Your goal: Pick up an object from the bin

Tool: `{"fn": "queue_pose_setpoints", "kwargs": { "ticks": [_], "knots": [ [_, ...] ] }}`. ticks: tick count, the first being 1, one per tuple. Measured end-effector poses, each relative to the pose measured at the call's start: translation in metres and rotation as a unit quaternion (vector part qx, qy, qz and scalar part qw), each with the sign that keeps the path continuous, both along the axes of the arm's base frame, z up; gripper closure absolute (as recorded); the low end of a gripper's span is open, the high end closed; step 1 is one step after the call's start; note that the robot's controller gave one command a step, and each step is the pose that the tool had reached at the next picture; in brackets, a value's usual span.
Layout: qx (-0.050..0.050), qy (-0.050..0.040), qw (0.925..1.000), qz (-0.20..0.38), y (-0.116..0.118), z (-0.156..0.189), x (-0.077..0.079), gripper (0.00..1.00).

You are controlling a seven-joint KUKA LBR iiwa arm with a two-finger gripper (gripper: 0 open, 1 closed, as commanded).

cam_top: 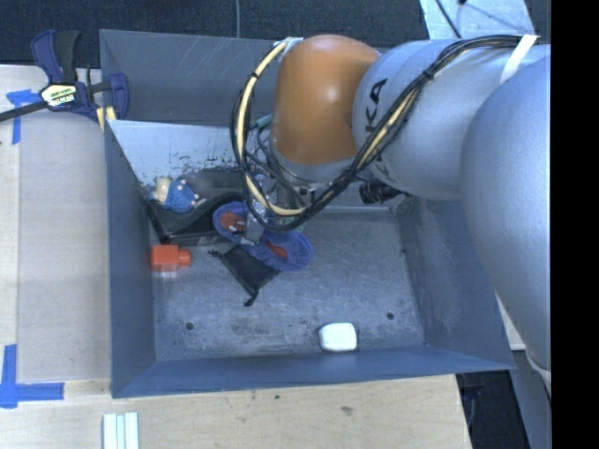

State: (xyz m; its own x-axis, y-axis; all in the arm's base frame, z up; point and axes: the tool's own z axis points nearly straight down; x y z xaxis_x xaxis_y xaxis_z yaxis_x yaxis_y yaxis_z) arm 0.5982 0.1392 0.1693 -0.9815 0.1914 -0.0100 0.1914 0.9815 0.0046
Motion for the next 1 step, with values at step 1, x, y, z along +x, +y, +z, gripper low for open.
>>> {"fn": "queue_pose_setpoints", "kwargs": {
  "ticks": [1],
  "knots": [
    [0.0, -0.0014, 1.0, 0.005, 0.0175, 0.0791, 0.0277, 1.0]
  ]
}}
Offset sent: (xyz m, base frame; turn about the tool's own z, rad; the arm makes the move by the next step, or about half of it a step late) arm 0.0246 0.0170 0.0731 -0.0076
